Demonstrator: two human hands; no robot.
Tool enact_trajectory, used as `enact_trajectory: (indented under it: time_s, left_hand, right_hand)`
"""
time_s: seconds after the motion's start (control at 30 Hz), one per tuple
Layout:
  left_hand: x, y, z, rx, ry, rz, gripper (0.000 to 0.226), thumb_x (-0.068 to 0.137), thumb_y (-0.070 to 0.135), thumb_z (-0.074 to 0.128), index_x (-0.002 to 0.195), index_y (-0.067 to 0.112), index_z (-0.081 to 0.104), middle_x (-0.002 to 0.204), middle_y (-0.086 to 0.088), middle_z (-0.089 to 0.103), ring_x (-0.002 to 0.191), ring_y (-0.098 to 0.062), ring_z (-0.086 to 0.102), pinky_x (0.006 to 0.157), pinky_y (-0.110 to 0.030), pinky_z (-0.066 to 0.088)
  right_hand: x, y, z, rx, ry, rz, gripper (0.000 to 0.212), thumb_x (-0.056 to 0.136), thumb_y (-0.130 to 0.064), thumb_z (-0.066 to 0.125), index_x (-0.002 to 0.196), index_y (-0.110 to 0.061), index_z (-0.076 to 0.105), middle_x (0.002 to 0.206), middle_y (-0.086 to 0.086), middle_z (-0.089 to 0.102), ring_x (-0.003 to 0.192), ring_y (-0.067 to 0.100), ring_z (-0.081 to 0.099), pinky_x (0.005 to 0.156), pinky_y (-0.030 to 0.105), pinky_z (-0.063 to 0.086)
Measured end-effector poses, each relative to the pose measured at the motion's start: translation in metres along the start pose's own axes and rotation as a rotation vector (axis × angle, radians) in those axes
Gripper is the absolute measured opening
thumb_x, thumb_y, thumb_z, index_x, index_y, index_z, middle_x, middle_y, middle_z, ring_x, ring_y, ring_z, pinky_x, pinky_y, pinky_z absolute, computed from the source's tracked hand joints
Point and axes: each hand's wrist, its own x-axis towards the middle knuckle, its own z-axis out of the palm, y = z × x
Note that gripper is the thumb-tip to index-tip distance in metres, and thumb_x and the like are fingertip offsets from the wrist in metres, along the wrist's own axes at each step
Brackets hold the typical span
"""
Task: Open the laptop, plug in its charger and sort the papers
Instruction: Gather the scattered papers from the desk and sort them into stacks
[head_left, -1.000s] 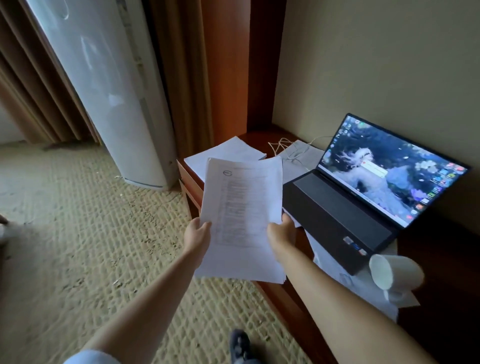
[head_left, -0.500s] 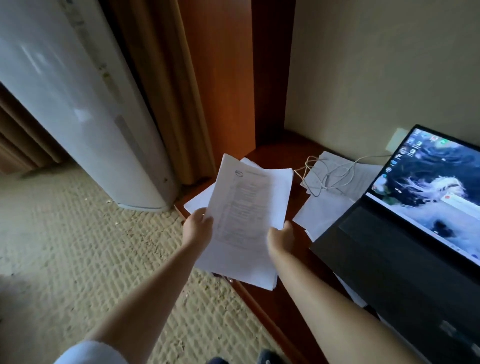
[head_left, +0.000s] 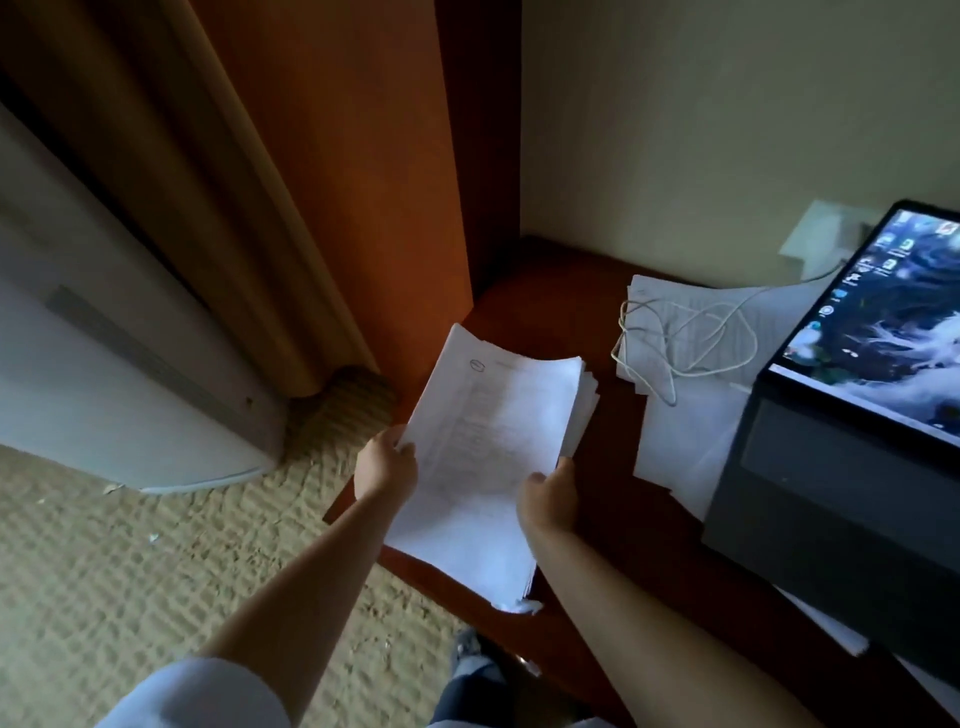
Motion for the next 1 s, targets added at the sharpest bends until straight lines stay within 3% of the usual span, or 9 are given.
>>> enact_trajectory:
  time_s: [0.2, 0.27, 0.33, 0.43, 0.53, 0.7, 0.9, 1.0]
  left_hand:
    - [0.029, -0.013, 0.002, 0.054, -0.112, 0.041, 0.036, 0.087, 0.008, 0.048, 0.119, 0.014, 0.064, 0.110, -0.009, 0.067, 0.087, -0.023, 0.058, 0.073, -0.028, 0.047]
    - [0.030, -0.016, 0.003, 0.076, -0.121, 0.052, 0.041, 0.087, 0.010, 0.048, 0.126, 0.015, 0.060, 0.119, -0.009, 0.061, 0.101, -0.026, 0.058, 0.085, -0.034, 0.049]
    - [0.028, -0.020, 0.005, 0.119, -0.123, 0.045, 0.046, 0.088, 0.011, 0.047, 0.133, 0.016, 0.054, 0.130, -0.011, 0.051, 0.116, -0.030, 0.050, 0.099, -0.037, 0.042]
    - [0.027, -0.017, 0.005, 0.164, -0.131, 0.027, 0.049, 0.090, 0.012, 0.045, 0.138, 0.020, 0.050, 0.135, -0.013, 0.041, 0.125, -0.031, 0.037, 0.106, -0.038, 0.031]
    - [0.030, -0.015, 0.006, 0.182, -0.161, 0.046, 0.049, 0.091, 0.013, 0.044, 0.139, 0.021, 0.048, 0.138, -0.012, 0.040, 0.126, -0.032, 0.036, 0.104, -0.037, 0.032]
    - [0.031, -0.014, 0.008, 0.198, -0.152, 0.064, 0.047, 0.091, 0.013, 0.044, 0.137, 0.021, 0.050, 0.138, -0.012, 0.042, 0.125, -0.032, 0.037, 0.101, -0.038, 0.034]
    - [0.033, -0.013, 0.007, 0.253, -0.178, 0.075, 0.045, 0.094, 0.019, 0.042, 0.139, 0.022, 0.045, 0.138, -0.014, 0.040, 0.124, -0.035, 0.038, 0.099, -0.040, 0.037]
    - [0.033, -0.013, 0.007, 0.277, -0.195, 0.088, 0.044, 0.096, 0.024, 0.042, 0.140, 0.023, 0.044, 0.140, -0.013, 0.037, 0.125, -0.034, 0.036, 0.099, -0.043, 0.039]
  right_hand:
    - [-0.004, -0.003, 0.011, -0.154, 0.101, 0.039, 0.032, 0.092, -0.015, 0.045, 0.120, -0.003, 0.049, 0.118, 0.019, 0.060, 0.103, 0.037, 0.059, 0.075, 0.035, 0.043]
    - [-0.006, -0.004, 0.013, -0.180, 0.139, 0.055, 0.030, 0.090, -0.020, 0.048, 0.115, -0.004, 0.051, 0.115, 0.016, 0.061, 0.102, 0.035, 0.059, 0.078, 0.036, 0.046]
    - [-0.004, -0.002, 0.014, -0.229, 0.185, 0.076, 0.038, 0.087, -0.021, 0.052, 0.121, -0.003, 0.051, 0.122, 0.016, 0.057, 0.111, 0.035, 0.054, 0.087, 0.043, 0.049]
    - [-0.001, -0.003, 0.013, -0.324, 0.237, 0.087, 0.048, 0.085, -0.019, 0.056, 0.130, -0.007, 0.046, 0.131, 0.015, 0.047, 0.121, 0.034, 0.044, 0.093, 0.044, 0.044]
    - [0.000, -0.001, 0.014, -0.286, 0.219, 0.094, 0.054, 0.087, -0.013, 0.054, 0.139, -0.008, 0.037, 0.137, 0.016, 0.040, 0.126, 0.034, 0.040, 0.097, 0.042, 0.041]
    - [0.005, 0.013, 0.016, -0.240, 0.229, -0.029, 0.049, 0.084, -0.007, 0.053, 0.132, -0.005, 0.047, 0.129, 0.018, 0.047, 0.119, 0.035, 0.046, 0.096, 0.041, 0.043]
    - [0.014, 0.011, 0.008, -0.260, 0.117, -0.020, 0.059, 0.088, -0.013, 0.048, 0.145, -0.024, 0.033, 0.136, 0.012, 0.035, 0.122, 0.031, 0.040, 0.094, 0.039, 0.046]
    - [0.019, 0.006, 0.006, -0.268, 0.110, 0.031, 0.053, 0.088, -0.012, 0.049, 0.140, -0.015, 0.039, 0.135, 0.013, 0.037, 0.122, 0.034, 0.044, 0.094, 0.042, 0.048]
